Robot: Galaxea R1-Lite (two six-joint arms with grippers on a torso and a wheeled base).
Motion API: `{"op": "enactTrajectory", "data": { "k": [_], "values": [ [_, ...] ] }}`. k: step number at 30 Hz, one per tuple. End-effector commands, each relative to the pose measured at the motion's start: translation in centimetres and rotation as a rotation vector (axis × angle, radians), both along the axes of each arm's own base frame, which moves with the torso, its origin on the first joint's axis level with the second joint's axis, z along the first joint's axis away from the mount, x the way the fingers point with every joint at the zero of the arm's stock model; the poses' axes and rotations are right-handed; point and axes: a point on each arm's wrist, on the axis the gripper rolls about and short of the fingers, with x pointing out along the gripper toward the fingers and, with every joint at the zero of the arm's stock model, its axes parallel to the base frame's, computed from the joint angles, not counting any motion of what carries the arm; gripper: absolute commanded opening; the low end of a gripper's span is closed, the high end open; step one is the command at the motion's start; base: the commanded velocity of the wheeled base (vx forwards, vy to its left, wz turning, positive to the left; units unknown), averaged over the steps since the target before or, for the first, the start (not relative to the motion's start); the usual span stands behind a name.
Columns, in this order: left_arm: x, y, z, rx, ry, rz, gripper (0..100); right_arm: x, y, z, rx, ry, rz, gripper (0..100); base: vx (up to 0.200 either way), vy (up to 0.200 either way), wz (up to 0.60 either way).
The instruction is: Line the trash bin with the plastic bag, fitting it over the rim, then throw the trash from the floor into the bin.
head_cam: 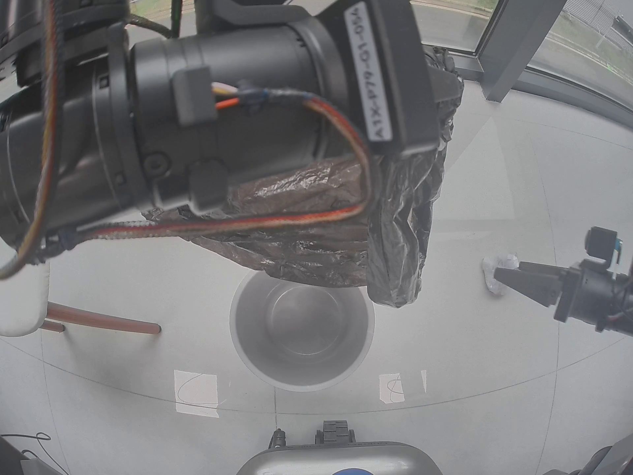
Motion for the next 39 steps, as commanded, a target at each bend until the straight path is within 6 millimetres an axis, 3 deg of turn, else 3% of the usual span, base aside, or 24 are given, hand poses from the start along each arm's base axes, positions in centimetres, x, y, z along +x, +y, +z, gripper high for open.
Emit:
{"op": "enactTrajectory", "data": {
  "k": [1,22,29,39],
  "values": [
    [0.3,-0.5,0.2,-0.005,-0.004,0.004,0,6.1,2.4,-2.6,0.036,0.105,0.002,100,0.000,0.000,0.00],
    [0.4,-0.5,0.6,-0.017,-0.012,0.008,0,12.8,5.2,-5.9,0.147,0.072,0.096,100,0.000,0.000,0.00],
    [0.4,-0.5,0.5,-0.013,-0.009,0.008,0,14.6,5.9,-5.1,0.259,0.077,0.109,100,0.000,0.000,0.00],
    [0.5,-0.4,0.7,-0.020,-0.013,0.013,0,15.9,8.3,-5.7,0.297,0.080,0.148,100,0.000,0.000,0.00]
  ]
}}
